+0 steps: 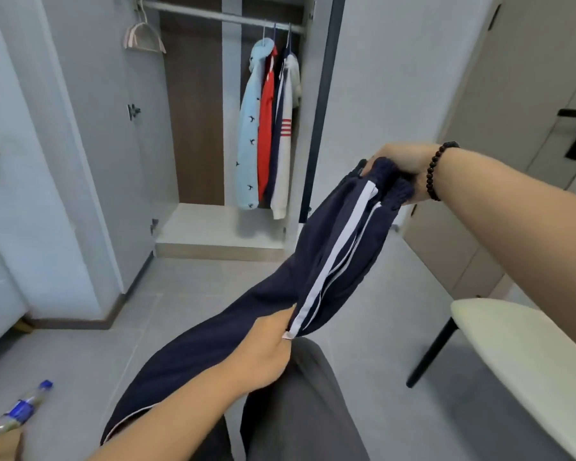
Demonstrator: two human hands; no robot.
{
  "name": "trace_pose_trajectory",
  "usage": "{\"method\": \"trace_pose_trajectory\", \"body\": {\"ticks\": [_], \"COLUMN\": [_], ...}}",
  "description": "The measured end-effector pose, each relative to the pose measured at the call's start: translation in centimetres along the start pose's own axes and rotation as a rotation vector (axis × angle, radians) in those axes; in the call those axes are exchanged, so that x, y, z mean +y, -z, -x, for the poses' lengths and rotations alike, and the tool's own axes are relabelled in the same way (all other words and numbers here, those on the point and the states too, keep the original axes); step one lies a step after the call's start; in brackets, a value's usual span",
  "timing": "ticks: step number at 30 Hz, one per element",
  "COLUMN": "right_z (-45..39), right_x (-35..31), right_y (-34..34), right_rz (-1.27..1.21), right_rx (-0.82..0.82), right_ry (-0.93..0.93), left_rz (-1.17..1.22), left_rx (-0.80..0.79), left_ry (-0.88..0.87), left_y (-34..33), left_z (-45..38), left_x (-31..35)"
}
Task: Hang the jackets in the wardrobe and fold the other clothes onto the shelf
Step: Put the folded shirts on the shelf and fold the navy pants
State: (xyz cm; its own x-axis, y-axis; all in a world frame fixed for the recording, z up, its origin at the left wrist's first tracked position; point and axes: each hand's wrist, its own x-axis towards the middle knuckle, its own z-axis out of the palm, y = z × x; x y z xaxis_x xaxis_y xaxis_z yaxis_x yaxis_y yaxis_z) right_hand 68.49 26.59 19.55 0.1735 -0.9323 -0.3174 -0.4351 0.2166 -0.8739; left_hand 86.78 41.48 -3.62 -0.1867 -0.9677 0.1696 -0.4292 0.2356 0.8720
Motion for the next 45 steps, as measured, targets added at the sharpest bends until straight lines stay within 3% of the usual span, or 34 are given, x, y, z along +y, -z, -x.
{"method": "trace_pose_trajectory", "body": {"ticks": [10, 15, 20, 25, 32, 36, 40, 45], "right_z": [6.5, 7.4, 5.6, 2.4, -0.5, -0.7, -0.9, -2.3], "right_x": [4.6, 6.2, 6.8, 4.1, -0.3, -0.2, 1.3, 4.2], "right_y": [7.9, 7.3, 4.9, -0.3, -11.3, -18.1, -24.6, -30.9], "right_rz": [0.100, 0.280, 0.318, 0.325, 0.391, 0.361, 0.345, 0.469], "right_rx": [0.171, 0.211, 0.247, 0.147, -0.074, -0.189, -0.286, -0.333], "right_ry": [-0.069, -0.124, -0.109, -0.054, 0.083, 0.107, 0.108, 0.168], "left_rz": [0.041, 0.184, 0.239, 0.313, 0.258, 0.187, 0.232, 0.341], "left_rx": [-0.322, -0.480, -0.486, -0.275, 0.303, 0.545, 0.621, 0.571], "left_ry": [-0.046, 0.067, 0.123, 0.198, 0.305, 0.440, 0.656, 0.943], "left_y": [-10.2, -13.5, -11.5, -4.7, 10.5, 16.7, 19.4, 16.7], "left_z": [-2.1, -2.1, -1.2, 0.2, 3.4, 7.4, 11.4, 14.6], "left_x": [5.2, 6.2, 4.9, 2.7, -4.4, -9.9, -16.0, -21.4]}}
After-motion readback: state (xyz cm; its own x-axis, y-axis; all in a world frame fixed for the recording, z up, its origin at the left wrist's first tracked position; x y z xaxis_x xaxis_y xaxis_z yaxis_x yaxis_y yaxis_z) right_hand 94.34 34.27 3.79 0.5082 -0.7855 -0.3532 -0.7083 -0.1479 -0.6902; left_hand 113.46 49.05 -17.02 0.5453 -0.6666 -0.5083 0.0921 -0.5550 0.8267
